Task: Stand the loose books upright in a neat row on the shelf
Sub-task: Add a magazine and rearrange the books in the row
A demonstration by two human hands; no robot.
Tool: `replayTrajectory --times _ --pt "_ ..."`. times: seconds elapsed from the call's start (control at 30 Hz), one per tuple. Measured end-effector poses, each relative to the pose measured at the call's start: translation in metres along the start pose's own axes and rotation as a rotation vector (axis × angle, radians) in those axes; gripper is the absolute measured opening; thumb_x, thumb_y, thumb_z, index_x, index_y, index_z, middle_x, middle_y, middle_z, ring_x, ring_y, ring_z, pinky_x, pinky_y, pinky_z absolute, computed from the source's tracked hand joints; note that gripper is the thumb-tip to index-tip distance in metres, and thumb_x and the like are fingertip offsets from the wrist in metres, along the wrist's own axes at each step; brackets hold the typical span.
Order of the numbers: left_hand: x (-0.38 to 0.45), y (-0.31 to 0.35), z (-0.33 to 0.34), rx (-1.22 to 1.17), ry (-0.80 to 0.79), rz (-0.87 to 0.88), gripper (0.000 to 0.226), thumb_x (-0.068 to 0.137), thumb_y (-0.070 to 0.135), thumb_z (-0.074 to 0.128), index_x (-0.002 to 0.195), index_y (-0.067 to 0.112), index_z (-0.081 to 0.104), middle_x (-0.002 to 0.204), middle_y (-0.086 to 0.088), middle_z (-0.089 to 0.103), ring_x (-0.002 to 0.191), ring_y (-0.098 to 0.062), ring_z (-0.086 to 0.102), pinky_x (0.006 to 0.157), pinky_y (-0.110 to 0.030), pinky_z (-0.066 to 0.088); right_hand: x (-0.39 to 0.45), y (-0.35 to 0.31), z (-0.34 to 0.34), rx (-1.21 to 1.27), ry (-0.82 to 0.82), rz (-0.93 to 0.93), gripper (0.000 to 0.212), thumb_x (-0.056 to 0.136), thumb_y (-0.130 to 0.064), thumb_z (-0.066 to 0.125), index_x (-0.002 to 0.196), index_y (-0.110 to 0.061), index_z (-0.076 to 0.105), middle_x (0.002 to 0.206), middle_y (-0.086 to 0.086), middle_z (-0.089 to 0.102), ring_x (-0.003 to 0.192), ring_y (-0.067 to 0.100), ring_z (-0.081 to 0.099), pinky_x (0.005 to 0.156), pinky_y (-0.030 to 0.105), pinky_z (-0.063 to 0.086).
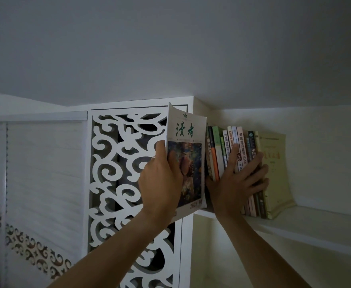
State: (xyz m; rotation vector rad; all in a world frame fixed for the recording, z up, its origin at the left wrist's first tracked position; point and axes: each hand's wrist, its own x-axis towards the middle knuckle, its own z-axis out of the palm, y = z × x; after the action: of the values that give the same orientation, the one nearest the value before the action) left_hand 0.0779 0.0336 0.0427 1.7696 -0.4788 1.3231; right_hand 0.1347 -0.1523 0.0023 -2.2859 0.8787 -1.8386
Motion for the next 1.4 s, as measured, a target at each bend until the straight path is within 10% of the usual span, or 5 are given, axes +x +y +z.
replayTrajectory --times 0.67,0.97,1.13,1.4 --pt "-0.002 0.029 0.031 0.033 -0.008 -0.057 0.016 0.108 0.02 0.042 0.114 0.008 0.052 0.08 0.002 0.061 0.056 -0.017 0.054 0.045 -0.029 0.044 0.004 0.021 -0.012 0.044 0.027 -0.008 0.12 0.072 -0.088 0.055 0.164 -0.026 0.008 0.166 0.03 -0.002 0.149 0.056 0.005 0.117 0.07 0.01" --pt "0.012 0.016 0.023 0.042 -0.006 -0.037 0.051 0.09 0.045 0.025 0.113 0.007 0.049 0.083 -0.002 0.06 0.064 -0.024 0.058 0.056 -0.036 0.048 0.004 0.021 -0.006 0.035 0.047 -0.034 0.12 0.071 -0.072 0.071 0.163 -0.024 0.01 0.165 0.032 0.0 0.149 0.057 0.005 0.116 0.071 0.01" --pt "-0.002 0.022 0.038 0.03 -0.02 -0.059 0.015 0.106 0.034 0.033 0.102 0.02 0.036 0.079 0.003 0.058 0.059 -0.018 0.055 0.047 -0.03 0.04 0.004 0.022 -0.005 0.031 0.058 -0.025 0.122 0.069 -0.073 0.071 0.163 -0.023 0.013 0.165 0.032 0.003 0.149 0.056 0.007 0.116 0.07 0.011" --pt "-0.006 0.007 0.025 -0.018 0.024 -0.056 0.049 0.09 0.045 0.024 0.112 0.007 0.044 0.078 0.0 0.057 0.061 -0.025 0.057 0.05 -0.038 0.049 0.005 0.022 -0.007 0.043 0.064 -0.003 0.121 0.071 -0.07 0.07 0.164 -0.021 0.009 0.165 0.03 0.001 0.15 0.055 0.005 0.118 0.069 0.008"
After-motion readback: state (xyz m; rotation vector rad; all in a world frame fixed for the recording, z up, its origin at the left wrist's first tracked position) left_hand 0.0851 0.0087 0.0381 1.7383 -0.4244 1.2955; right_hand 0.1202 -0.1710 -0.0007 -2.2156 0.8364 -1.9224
